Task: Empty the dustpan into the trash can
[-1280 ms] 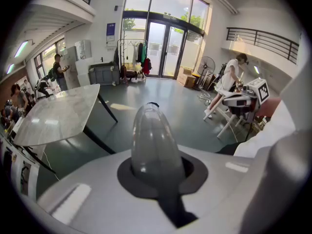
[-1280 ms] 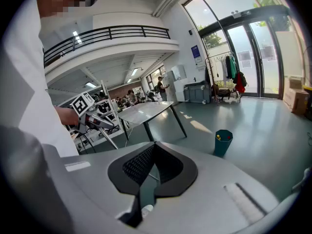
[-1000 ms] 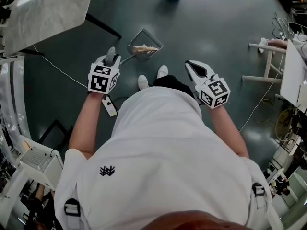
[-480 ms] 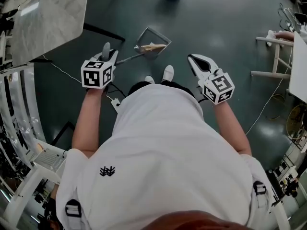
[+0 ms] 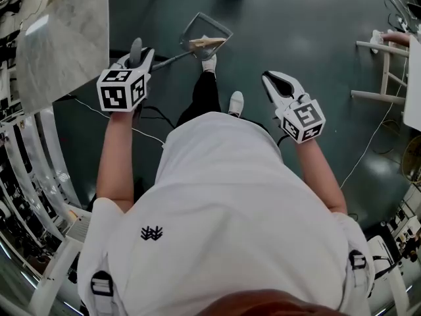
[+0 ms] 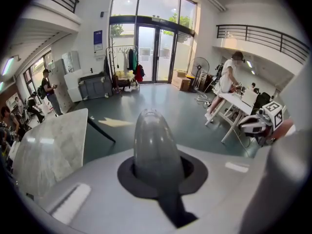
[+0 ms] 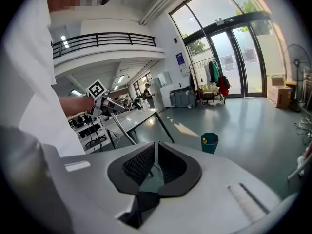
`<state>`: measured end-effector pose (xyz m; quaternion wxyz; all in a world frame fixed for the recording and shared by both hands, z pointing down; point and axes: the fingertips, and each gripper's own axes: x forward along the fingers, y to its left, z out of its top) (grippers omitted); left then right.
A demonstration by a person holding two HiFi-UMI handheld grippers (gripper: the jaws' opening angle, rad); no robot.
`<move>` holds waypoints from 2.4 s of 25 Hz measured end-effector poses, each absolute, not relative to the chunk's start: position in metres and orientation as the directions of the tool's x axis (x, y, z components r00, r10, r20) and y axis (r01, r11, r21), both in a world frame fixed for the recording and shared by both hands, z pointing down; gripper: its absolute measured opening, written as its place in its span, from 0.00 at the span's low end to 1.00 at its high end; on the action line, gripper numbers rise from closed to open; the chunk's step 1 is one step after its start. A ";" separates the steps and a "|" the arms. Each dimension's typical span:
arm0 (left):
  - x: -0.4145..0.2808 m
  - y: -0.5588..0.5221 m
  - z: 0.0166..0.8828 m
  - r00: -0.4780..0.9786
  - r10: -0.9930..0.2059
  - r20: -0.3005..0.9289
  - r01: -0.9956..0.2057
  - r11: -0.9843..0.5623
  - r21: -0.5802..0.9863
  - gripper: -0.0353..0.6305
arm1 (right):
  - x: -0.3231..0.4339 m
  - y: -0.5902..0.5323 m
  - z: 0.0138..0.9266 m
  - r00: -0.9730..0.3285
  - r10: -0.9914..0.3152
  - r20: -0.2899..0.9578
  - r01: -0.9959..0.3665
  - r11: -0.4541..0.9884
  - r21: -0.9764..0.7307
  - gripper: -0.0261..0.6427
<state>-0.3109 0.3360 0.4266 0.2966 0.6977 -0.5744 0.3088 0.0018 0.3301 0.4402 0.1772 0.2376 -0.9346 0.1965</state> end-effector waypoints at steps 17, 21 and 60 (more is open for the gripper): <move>-0.378 0.041 0.388 0.284 -0.672 0.684 -0.908 -0.418 -0.034 0.16 | -0.047 0.162 0.403 -0.631 -0.633 0.448 -0.765 0.603 -0.226 0.04; -0.376 -0.015 0.391 0.279 -0.680 0.678 -0.893 -0.443 -0.078 0.16 | -0.035 0.145 0.404 -0.600 -0.647 0.471 -0.791 0.567 -0.228 0.04; -0.133 -0.074 0.603 -0.090 -0.343 0.935 0.697 -0.692 -0.187 0.14 | 0.075 -0.084 0.428 -0.662 -0.590 0.463 -0.745 0.590 -0.313 0.04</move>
